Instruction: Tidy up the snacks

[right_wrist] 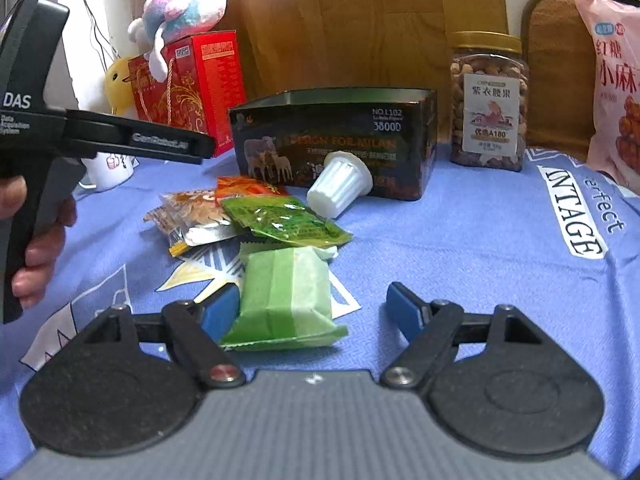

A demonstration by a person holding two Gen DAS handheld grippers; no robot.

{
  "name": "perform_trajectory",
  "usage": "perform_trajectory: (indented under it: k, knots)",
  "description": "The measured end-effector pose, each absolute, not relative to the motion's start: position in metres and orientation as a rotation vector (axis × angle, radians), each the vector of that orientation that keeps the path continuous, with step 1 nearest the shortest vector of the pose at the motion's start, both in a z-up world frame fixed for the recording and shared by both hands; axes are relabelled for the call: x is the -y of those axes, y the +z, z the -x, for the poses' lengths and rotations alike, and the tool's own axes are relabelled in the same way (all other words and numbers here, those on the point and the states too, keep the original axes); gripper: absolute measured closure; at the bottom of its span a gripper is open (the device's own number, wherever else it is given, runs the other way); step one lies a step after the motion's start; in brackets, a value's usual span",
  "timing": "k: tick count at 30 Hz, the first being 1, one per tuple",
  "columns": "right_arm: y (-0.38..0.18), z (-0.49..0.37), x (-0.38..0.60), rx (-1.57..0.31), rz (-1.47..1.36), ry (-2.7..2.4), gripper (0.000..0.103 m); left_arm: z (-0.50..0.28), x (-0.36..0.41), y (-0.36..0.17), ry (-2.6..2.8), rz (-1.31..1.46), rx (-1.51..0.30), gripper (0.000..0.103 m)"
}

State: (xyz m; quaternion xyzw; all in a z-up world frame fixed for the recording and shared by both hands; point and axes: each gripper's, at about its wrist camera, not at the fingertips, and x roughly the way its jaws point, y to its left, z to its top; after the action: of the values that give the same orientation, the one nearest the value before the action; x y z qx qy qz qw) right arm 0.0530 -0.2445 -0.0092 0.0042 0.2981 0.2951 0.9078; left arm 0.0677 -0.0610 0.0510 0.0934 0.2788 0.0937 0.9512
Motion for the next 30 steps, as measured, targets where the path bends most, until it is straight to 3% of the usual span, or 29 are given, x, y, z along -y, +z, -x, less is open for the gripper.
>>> perform_trajectory:
  k: [10, 16, 18, 30]
  knots:
    - [-0.008, -0.052, 0.246, -0.613, -0.018, 0.624, 0.022, -0.074, 0.068, 0.048, 0.174, -0.209, -0.574, 0.029]
    - [-0.008, -0.049, 0.242, -0.609, 0.011, 0.643, 0.036, -0.075, 0.066, 0.048, 0.173, -0.207, -0.577, 0.029]
    - [-0.008, -0.047, 0.241, -0.606, 0.027, 0.660, 0.049, -0.074, 0.066, 0.048, 0.176, -0.205, -0.577, 0.028]
    - [-0.004, -0.026, 0.274, -0.547, 0.155, 0.683, 0.053, -0.071, 0.064, 0.046, 0.151, -0.203, -0.585, 0.028]
